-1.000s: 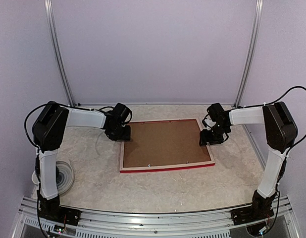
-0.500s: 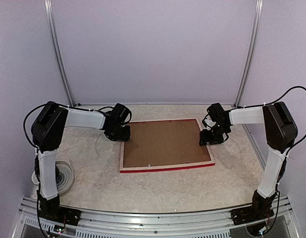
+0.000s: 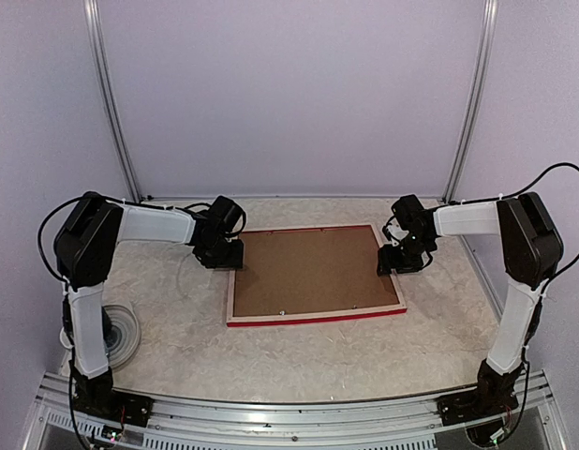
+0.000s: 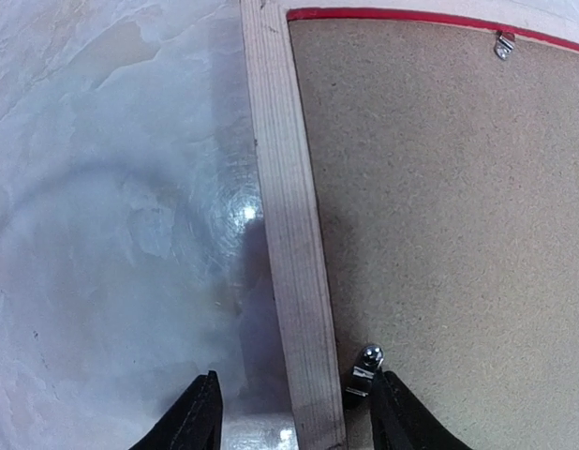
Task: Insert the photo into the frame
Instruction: Press the fastener onto the backboard.
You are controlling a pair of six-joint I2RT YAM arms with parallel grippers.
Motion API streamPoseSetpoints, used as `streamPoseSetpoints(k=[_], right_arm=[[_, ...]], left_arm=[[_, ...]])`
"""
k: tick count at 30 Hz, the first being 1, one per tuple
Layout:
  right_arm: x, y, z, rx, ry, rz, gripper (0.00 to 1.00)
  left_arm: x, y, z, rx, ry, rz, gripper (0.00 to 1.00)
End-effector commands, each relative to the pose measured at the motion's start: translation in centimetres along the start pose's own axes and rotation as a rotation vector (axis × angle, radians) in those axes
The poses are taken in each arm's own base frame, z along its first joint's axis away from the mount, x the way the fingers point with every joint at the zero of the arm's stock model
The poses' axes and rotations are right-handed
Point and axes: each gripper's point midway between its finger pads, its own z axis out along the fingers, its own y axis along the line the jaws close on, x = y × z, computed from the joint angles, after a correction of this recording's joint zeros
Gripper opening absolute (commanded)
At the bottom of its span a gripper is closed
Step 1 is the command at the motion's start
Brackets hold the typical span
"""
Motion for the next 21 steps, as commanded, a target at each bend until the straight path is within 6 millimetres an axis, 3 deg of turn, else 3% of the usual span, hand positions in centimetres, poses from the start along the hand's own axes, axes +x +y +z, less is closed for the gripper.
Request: streamPoseSetpoints(k=[1, 9, 21], right_arm=[[-0.1, 0.3, -0.4, -0.002, -0.010, -0.003, 0.61], [0.0, 0.3, -0.3, -0.002, -0.007, -0.002, 0.61], [0.3, 0.2, -0.1, -0.002, 0.001, -0.003, 0.61]], left_arm=[[1.9, 1.2, -0.3, -0.035, 0.058, 0.018, 0.52], [2.1, 1.6, 0.1, -0.040, 0.061, 0.011, 0.42], [1.9, 1.8, 1.4, -0.051, 0.046, -0.031, 0.36]])
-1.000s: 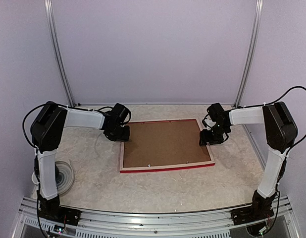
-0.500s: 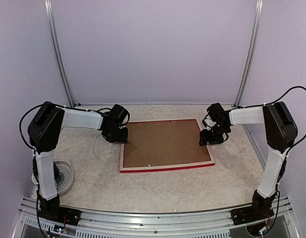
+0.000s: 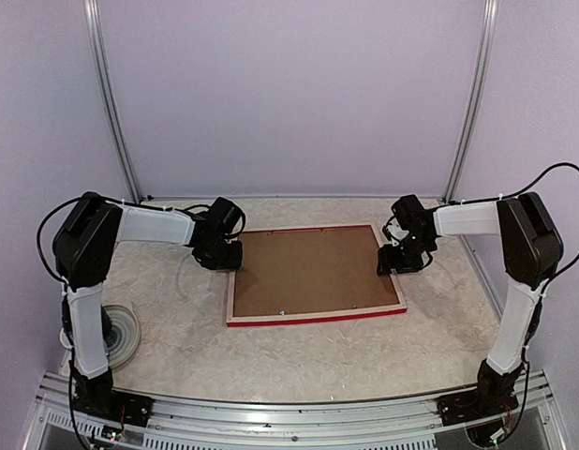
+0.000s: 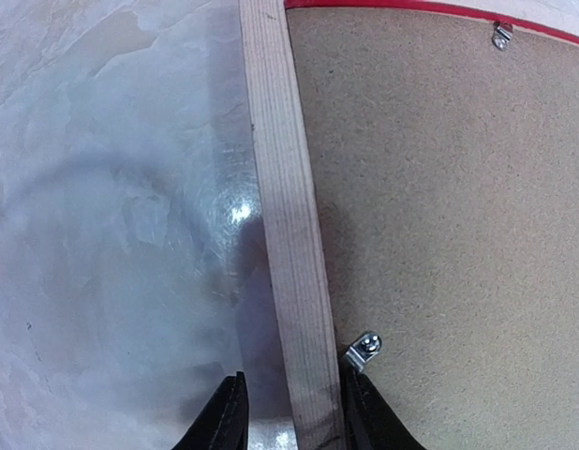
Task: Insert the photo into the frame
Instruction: Press the fastener onto the backboard.
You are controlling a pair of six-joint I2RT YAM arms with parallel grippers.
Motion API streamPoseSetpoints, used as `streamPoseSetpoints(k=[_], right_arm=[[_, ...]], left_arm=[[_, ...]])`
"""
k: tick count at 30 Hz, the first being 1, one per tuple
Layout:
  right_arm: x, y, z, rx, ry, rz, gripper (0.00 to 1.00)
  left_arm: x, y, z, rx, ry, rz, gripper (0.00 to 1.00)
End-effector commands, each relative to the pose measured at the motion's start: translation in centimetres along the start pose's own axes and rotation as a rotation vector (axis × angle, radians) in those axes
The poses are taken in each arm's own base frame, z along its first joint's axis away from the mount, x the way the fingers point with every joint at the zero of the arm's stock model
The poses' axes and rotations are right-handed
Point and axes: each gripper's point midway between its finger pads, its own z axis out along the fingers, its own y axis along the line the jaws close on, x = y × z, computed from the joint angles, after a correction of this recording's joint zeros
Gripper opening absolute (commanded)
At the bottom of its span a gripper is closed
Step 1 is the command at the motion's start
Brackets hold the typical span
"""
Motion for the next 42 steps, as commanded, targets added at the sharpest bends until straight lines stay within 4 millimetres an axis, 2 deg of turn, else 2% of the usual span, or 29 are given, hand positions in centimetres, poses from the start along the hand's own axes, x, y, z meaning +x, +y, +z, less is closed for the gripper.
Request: streamPoseSetpoints(k=[1, 5, 11, 15, 18, 24, 26, 32, 38, 42], right_arm=[[0.2, 0.3, -0.1, -0.002, 0.000, -0.005, 0.61], [0.3, 0.3, 0.0, -0.003, 0.003, -0.006, 0.61], [0.5, 0.3, 0.1, -0.002, 0.011, -0.007, 0.61], [0.6, 0.3, 0.2, -0.004, 0.014, -0.008, 0.61], [0.6, 0.3, 0.2, -0.007, 0.014, -0.008, 0.61], [0.5, 0.3, 0.1, -0.006, 0.010, -0.009, 0.61], [0.4, 0.3, 0.1, -0.006, 0.007, -0.010, 0.61], [0.4, 0.3, -0.2, -0.006, 0.001, -0.008, 0.61], [0.1, 0.4, -0.7, -0.006, -0.011, -0.007, 0.61], [-0.1, 0.3, -1.2, -0.001, -0.027, -0.007, 0.65]], left_arm=[[1.4, 1.6, 1.5, -0.053, 0.036, -0.038, 0.36], [1.1, 1.4, 1.8, -0.043, 0.005, -0.087, 0.36], [0.9, 1.3, 2.5, -0.045, -0.011, -0.126, 0.25], [1.0, 1.2, 2.7, -0.042, -0.009, -0.136, 0.21], [0.9, 1.3, 2.6, -0.044, -0.013, -0.144, 0.17], [-0.1, 1.1, 1.5, -0.021, -0.050, -0.181, 0.17], [-0.9, 1.0, 0.8, -0.016, -0.077, -0.195, 0.21], [-3.7, 0.1, -1.9, 0.041, -0.174, -0.229, 0.55], [-6.8, -1.5, -6.7, 0.098, -0.304, -0.218, 0.68], [-7.5, -2.9, -9.3, 0.104, -0.355, -0.159, 0.78]])
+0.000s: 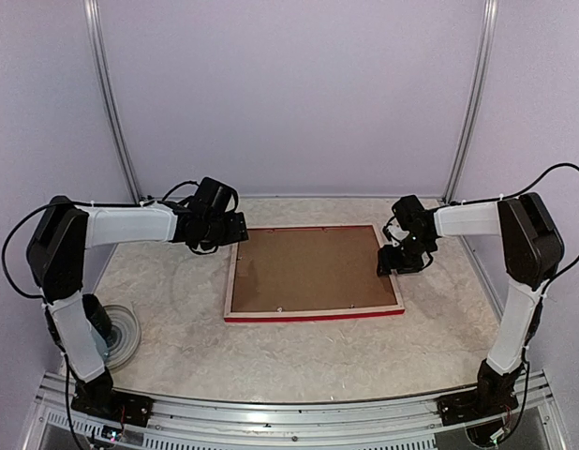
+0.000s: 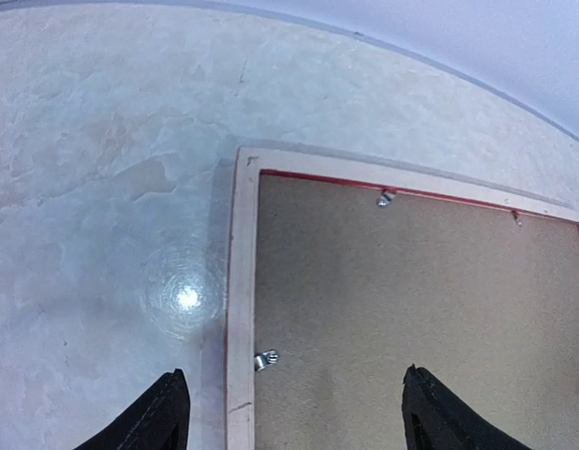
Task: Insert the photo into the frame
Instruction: Press the fastener onto the backboard, then pick up the photo frame from the center of the board.
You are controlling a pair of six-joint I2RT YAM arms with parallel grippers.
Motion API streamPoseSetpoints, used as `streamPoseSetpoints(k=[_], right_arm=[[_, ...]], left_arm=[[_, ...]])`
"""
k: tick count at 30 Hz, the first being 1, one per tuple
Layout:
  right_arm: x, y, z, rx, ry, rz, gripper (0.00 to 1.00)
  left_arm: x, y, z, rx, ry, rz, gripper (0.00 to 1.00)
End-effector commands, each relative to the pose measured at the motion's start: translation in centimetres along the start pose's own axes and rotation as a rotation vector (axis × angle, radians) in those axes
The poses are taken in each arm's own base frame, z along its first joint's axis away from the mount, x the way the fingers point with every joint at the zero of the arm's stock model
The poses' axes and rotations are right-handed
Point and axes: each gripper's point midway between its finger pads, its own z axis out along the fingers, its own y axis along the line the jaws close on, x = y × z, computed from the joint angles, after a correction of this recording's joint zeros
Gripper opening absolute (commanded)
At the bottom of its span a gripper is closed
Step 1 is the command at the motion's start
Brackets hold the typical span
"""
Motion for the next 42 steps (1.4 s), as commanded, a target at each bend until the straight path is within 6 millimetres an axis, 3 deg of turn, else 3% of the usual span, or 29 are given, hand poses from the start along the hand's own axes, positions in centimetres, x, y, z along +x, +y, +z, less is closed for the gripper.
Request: streamPoseSetpoints(k=[1, 7, 16, 24, 30, 34, 42], right_arm=[[-0.3, 0.3, -1.4, 0.003, -0.029, -0.006, 0.68], [-0.7, 0.1, -2.7, 0.018, -0.063, -0.001, 0.80], [-0.7, -1.3, -5.0, 0.094, -0.123, 0.063, 0.98], [-1.6, -2.8, -10.0, 0.160, -0.317, 0.100, 0.99], [-1.7, -3.9, -13.6, 0.203, -0.459, 0.112, 0.99], [-1.2, -3.0, -14.4, 0.128, -0.534, 0.090, 0.99], [0.2, -1.2, -16.2, -0.014, -0.590, 0.069, 0.99]], left_arm=[[-2.5, -2.6, -3.4, 0.045, -0.104, 0.059, 0.81], [-2.4, -4.5, -5.7, 0.062, -0.148, 0.150, 0.98], [-2.9, -7.7, -9.8, 0.137, -0.255, 0.303, 0.99], [0.3, -12.8, -13.2, 0.306, -0.398, 0.625, 0.99], [3.8, -16.5, -12.6, 0.472, -0.274, 0.825, 0.99], [9.4, -19.0, -13.0, 0.644, -0.193, 1.078, 0.99], [16.2, -20.4, -10.3, 0.706, -0.087, 1.323, 0.99]])
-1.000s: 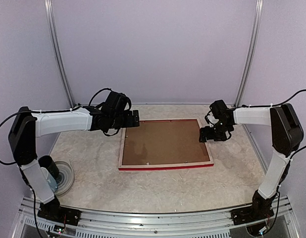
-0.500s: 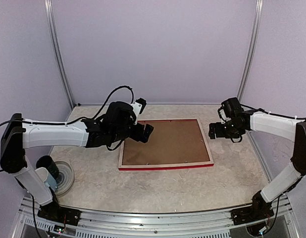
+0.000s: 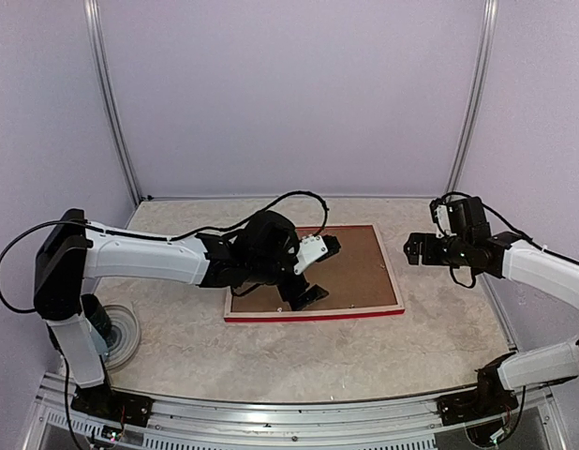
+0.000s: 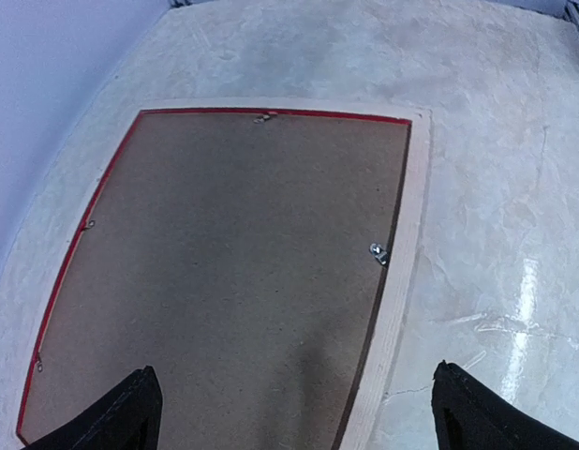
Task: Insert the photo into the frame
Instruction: Pick up the photo frame from the center of the board.
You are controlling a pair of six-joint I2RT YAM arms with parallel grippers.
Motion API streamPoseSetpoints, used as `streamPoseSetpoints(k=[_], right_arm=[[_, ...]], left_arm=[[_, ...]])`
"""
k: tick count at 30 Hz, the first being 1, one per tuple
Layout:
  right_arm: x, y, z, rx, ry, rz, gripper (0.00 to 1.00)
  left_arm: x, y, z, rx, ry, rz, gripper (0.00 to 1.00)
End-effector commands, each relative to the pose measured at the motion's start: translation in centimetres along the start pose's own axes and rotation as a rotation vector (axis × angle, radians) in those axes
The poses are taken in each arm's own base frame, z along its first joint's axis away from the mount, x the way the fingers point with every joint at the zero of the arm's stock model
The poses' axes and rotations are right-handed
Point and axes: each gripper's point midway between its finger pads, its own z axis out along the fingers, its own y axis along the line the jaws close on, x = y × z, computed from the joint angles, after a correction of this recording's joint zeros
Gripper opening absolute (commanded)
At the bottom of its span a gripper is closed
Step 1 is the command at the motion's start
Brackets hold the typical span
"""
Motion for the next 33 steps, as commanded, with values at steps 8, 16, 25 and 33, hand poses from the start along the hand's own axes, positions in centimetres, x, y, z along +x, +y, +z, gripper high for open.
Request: streamPoseSetpoints(k=[8, 16, 25, 33], right_arm=[[-1.1, 1.2, -2.7, -0.100, -0.098, 0.015, 0.99], [0.6, 1.3, -2.5, -0.122, -0.061, 0.012, 0.99], [2.7, 0.8, -1.7, -0.115, -0.025, 0.025, 0.99], [3.9, 1.3, -1.6, -0.161, -0.006, 0.047, 0.99]], left_arm=[[5.6, -4.8, 5.6, 0.138, 0.192, 0.221, 0.89], [6.3, -5.6, 6.7, 0.198, 0.196, 0.258, 0.84], [8.1, -6.1, 7.7, 0.236, 0.232, 0.248, 0.59], [9.1, -5.7, 8.4, 0.218, 0.261, 0.227, 0.44]])
